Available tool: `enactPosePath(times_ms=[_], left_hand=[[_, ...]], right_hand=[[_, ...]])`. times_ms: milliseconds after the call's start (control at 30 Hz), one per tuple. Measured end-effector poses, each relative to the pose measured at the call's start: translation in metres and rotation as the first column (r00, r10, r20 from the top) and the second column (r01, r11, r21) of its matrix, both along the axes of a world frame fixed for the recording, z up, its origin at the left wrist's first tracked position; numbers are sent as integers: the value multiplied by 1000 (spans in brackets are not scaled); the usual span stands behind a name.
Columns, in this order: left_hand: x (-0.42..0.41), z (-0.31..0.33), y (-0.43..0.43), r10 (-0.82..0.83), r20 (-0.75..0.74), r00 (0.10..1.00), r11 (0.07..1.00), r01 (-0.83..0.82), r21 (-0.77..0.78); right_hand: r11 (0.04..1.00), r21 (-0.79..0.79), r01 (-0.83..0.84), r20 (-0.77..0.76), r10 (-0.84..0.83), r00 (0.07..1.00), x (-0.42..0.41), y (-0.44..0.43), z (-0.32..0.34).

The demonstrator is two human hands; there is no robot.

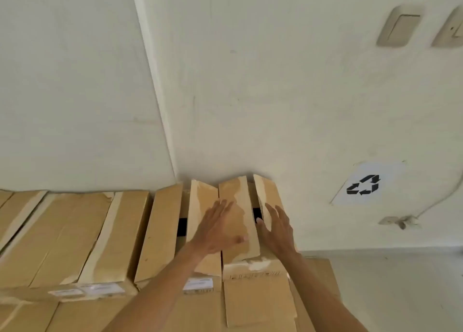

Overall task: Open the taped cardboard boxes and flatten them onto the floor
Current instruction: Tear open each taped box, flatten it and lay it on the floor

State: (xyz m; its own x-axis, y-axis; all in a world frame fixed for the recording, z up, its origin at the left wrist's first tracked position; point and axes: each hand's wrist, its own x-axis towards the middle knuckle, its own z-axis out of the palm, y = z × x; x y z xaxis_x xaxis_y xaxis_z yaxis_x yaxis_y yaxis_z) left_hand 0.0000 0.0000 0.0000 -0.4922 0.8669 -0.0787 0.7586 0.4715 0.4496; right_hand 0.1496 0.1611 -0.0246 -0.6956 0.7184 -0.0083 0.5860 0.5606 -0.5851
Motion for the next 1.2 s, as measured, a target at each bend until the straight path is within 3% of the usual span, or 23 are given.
enactPosePath(times_ms=[167, 300, 433, 633, 767, 867, 967, 1200], left_hand=[[34, -33, 30, 6, 134, 991, 994, 9, -110], [50, -49, 36, 144, 191, 971, 977, -109, -182], [72, -61, 48, 170, 124, 978, 955, -132, -266], [110, -75, 48, 76, -1, 997, 945, -73, -320], [136, -81, 25, 7, -50, 999, 967, -19, -256], [140, -78, 3, 52, -15, 999, 996, -53, -69], [123, -81, -29, 67, -182, 981, 998, -62, 33], [70, -95, -82, -54, -282, 958, 972, -14, -233]], right_hand=[[967, -118, 224, 155, -205, 966, 11, 21, -24], [924, -278, 264, 194, -215, 957, 17, 32, -40], [931, -295, 215, 210, -157, 965, 31, 36, -41], [913, -321, 252, 203, -193, 960, 63, 44, -42], [885, -362, 294, 212, -229, 950, 85, 56, -39], [845, -474, 247, 166, -190, 968, 88, 52, -45], [793, -552, 257, 124, -227, 966, 89, 43, -48], [772, -557, 307, 133, -282, 950, 81, 46, -55]])
